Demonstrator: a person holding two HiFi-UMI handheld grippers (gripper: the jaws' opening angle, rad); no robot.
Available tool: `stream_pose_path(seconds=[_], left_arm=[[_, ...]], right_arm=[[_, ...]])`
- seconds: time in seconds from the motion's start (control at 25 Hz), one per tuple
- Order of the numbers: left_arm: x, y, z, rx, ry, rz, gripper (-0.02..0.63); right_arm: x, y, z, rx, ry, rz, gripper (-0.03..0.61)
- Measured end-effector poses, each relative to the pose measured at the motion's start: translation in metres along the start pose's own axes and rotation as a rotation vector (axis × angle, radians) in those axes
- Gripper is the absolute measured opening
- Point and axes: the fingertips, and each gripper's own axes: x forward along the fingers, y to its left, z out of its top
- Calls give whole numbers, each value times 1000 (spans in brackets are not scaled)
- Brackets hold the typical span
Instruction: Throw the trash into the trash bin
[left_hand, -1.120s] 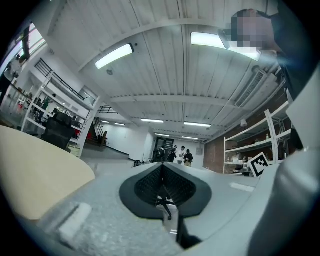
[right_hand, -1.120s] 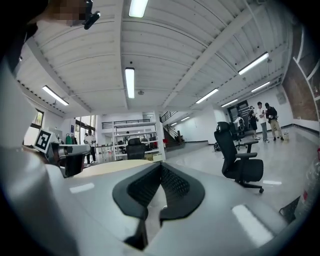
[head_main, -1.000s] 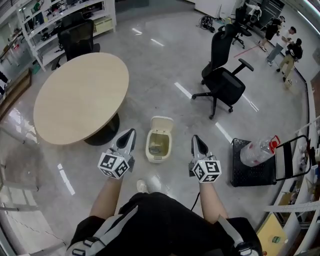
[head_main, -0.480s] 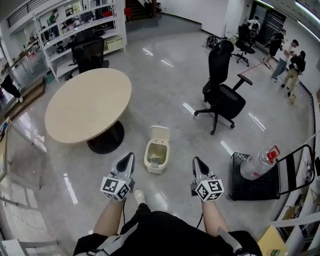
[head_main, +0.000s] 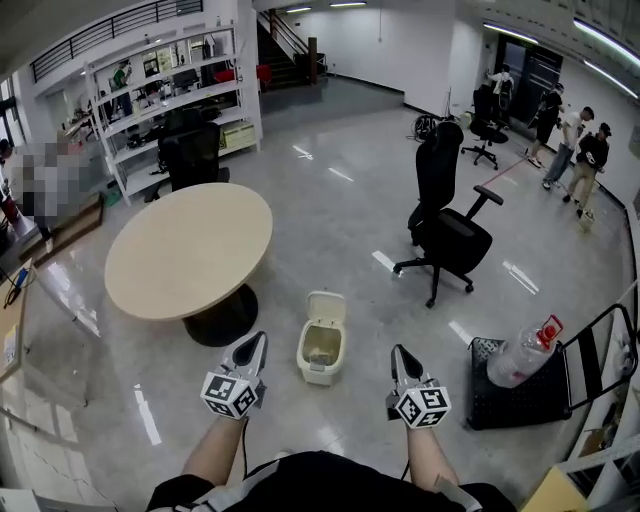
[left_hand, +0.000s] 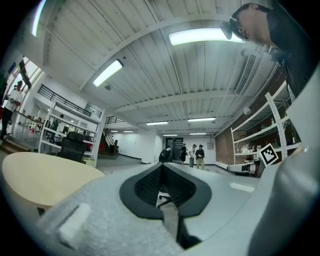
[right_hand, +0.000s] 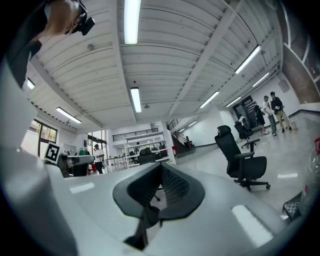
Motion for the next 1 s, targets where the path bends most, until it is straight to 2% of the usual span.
stream_pose_path(seconds=[0.12, 0.44, 0.72, 0.88, 1.0], left_arm=[[-9, 10, 8, 4, -13, -2, 0], [-38, 25, -8, -14, 4, -38, 0], [-43, 39, -1, -12, 6, -48, 0], [-46, 39, -13, -18, 26, -59, 0], [-49, 30, -20, 17, 43, -75, 0]], right_arm=[[3, 16, 4, -17, -18, -9, 5], [17, 56, -14, -46, -4, -18, 4], [13, 65, -16, -33, -4, -51, 3], [11, 67, -23, -37, 11, -57, 3], [8, 66, -29, -44, 29, -54, 3]])
